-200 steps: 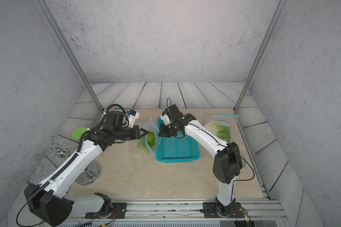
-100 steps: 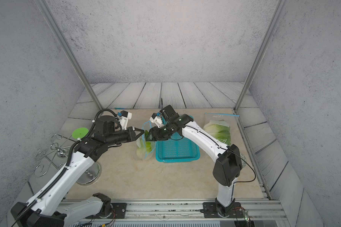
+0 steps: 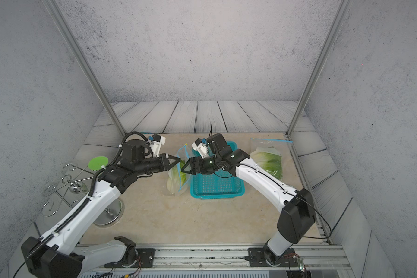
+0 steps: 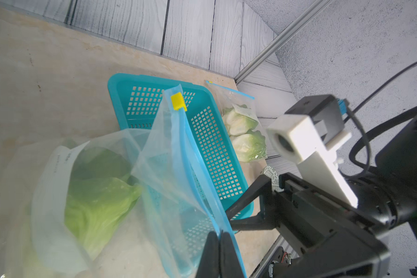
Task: Put the chinese cabbages into a zipper bag and zip it
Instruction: Adjust the zipper food storage bag at the center of the board.
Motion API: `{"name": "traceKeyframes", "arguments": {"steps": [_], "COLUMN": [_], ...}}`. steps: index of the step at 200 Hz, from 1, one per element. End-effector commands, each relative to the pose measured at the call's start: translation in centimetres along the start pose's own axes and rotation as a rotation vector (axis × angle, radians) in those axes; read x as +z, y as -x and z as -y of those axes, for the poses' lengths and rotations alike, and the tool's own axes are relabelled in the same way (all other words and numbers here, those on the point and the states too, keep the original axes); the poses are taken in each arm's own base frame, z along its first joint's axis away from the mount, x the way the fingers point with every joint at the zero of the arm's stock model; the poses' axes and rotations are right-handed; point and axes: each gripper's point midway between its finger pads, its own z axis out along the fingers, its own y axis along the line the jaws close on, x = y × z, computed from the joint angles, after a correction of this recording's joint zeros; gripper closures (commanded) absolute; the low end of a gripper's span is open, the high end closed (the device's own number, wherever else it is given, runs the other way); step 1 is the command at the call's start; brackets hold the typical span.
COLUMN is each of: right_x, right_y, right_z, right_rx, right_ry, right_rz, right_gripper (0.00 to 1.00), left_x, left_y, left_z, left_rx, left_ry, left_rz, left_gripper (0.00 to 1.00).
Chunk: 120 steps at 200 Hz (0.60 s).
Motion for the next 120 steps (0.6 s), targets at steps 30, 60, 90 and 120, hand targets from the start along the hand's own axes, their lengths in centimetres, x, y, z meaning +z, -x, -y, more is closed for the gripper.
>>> {"name": "traceKeyframes", "arguments": {"steps": [30, 60, 90, 120], "right_x": [0.1, 1.3, 2.4, 3.7], "right_y": [-0.3, -0.5, -0.2, 0.3], "right_z": [-0.3, 0.3, 2.1, 3.2], "right_rx": [-0.073, -0.111, -0.109, -0.098], "right_ry": [-0.130, -0.238, -0.340, -0.369], "right_rz": [-0.008, -0.038, -0.032, -0.034], "right_gripper": [0.17, 0.17, 0.19, 0.25], "left_x": [0.3, 0.5, 1.1, 1.1], "left_y": [0.7, 0.8, 0.7, 0.9], "left_z": [0.9, 0.9, 1.1, 1.8], "left_rx": [0.014, 0.013, 0.010, 0.018], "left_ry": [-0.033, -0.035, -0.049, -0.075], "left_rz": [0.009, 0.005, -0.007, -0.007], "left_gripper": [1.00, 1.00, 1.00, 1.00]}}
